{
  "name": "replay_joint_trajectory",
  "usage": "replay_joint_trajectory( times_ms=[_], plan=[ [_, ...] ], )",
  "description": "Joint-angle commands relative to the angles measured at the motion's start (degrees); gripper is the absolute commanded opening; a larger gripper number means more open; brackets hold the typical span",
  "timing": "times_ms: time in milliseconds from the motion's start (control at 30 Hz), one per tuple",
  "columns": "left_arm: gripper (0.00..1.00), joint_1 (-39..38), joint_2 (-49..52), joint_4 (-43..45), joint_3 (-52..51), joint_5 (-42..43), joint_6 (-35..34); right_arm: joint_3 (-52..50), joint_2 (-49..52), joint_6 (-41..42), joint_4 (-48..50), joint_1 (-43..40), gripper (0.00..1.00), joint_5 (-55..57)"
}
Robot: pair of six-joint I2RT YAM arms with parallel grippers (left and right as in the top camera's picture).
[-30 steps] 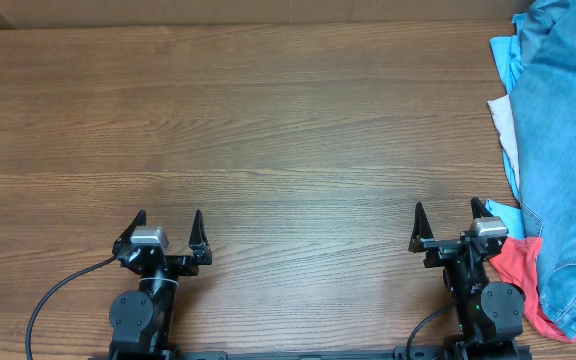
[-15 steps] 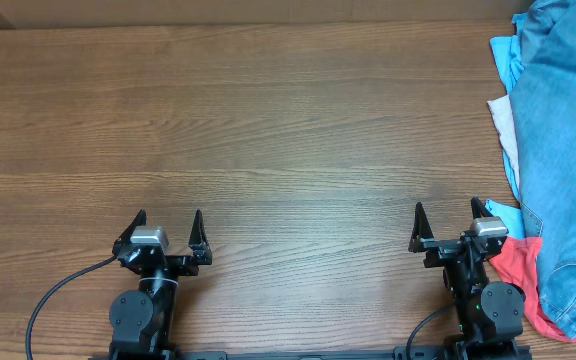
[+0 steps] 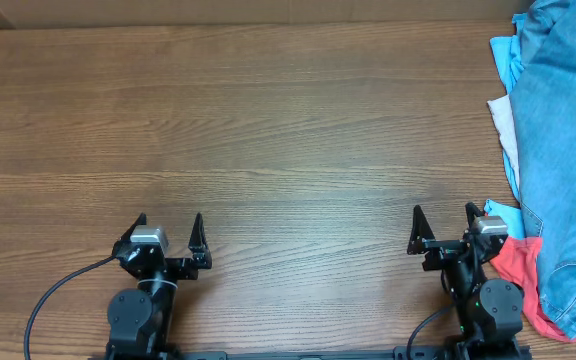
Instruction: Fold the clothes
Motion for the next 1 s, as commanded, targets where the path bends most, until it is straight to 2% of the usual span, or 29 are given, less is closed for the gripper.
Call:
replay_joint_trajectory(
  times_ms=[0,300,633,767,967],
  plan=[
    [1.0,0.3,1.0,-2.4,6.6,-0.2,-0.8,6.7,0.3,3.6,-3.5,-0.2,1.0,3.7],
    [1.0,0.3,14.8,-10.2,23.2,-0.5,0.3,24.2,9.0,8.6,-20.3,-0.2,1.0,9.0],
    [1.0,0.3,39.0,-31.1,46.8,0.8,0.3,45.1,33.7,9.8,-40.9,-0.2,1.0,9.0],
    [1.0,0.3,44.7,-35.7,52.7,3.6,0.2,50.2,41.7,8.0,-42.7,-0.2,1.0,8.7],
    [1.0,0.3,46.5,-36.0,53.5,3.5,-0.4,50.6,50.2,11.1,-42.3,-4.0,1.0,18.5]
  ],
)
